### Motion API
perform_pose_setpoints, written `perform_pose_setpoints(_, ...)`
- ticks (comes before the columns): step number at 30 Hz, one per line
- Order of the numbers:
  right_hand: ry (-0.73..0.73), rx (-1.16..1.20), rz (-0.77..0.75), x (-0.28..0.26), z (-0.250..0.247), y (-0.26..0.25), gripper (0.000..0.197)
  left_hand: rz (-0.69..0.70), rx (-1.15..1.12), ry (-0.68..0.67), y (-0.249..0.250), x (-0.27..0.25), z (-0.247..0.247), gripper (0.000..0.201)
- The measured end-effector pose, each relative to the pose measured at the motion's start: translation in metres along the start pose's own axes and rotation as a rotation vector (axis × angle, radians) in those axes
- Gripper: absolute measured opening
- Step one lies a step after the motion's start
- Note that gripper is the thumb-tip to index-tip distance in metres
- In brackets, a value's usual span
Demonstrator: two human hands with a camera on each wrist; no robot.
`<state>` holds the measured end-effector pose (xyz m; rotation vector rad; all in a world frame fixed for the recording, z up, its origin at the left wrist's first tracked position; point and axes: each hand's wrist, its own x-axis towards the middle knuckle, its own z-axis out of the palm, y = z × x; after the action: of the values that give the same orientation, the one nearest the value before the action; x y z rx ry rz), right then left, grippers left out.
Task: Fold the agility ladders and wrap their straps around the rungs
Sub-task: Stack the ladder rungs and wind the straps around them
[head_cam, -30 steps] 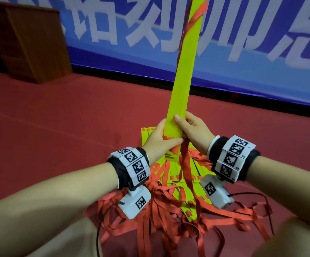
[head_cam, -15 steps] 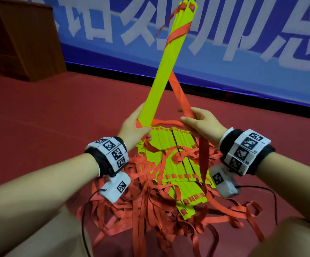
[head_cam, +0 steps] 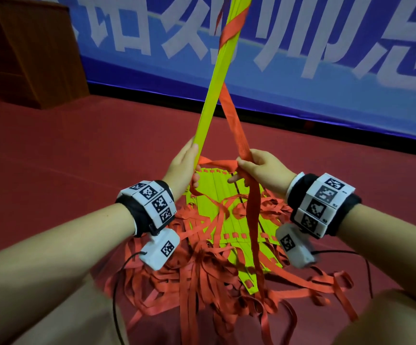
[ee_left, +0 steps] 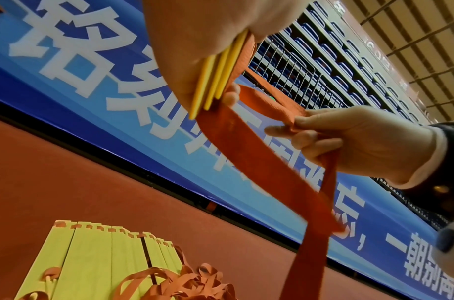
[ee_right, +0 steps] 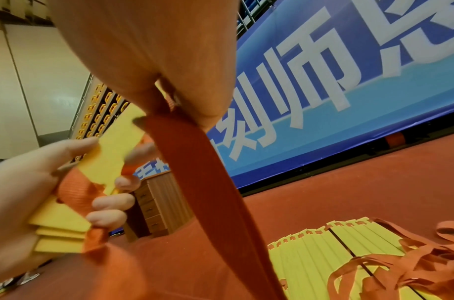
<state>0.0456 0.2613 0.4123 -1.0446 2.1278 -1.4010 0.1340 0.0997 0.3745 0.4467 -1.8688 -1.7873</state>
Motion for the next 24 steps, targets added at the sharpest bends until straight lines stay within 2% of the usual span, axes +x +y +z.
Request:
perform_pose_setpoints(3, 0.019, -0.023, -0.028, 0.001, 0.003, -0.005, 0.016, 0.01, 0.025, -0.004, -0.002, 0.0, -0.003, 0.039)
perform_pose_setpoints(8, 0.077, 0.012, -0.005, 0.001, -0.002, -0.009, 0.019, 0.113, 0.102, 0.016, 0.001, -0.005, -0.01, 0.045)
perform_pose_setpoints(12, -0.044, -0.046, 0.058, -0.002, -0.005, -0.001, 0.007, 0.119, 0.173, -0.005, 0.005, -0.006, -0.019, 0.05)
perform_pose_setpoints(15, -0.058, -0.092, 0.091, -0.003, -0.002, 0.007, 0.024, 0.165, 0.163, -0.045, 0.006, -0.01, -0.022, 0.047)
perform_pose_setpoints(18, -0.03, -0.144, 0.058, -0.003, 0.004, 0.012, 0.029, 0.199, 0.141, -0.065, 0.008, -0.015, -0.018, 0.044)
perform_pose_setpoints(21, 0.002, -0.174, 0.046, 0.003, 0.01, 0.016, 0.062, 0.216, 0.132, -0.058, 0.009, -0.014, -0.015, 0.043)
perform_pose_setpoints(22, 0.031, -0.14, 0.061, 0.005, 0.011, 0.017, 0.064, 0.218, 0.134, -0.058, 0.009, -0.014, -0.015, 0.043)
perform_pose_setpoints(24, 0.103, -0.048, 0.102, 0.01, 0.013, 0.016, 0.052, 0.223, 0.134, -0.049, 0.01, -0.013, -0.017, 0.044)
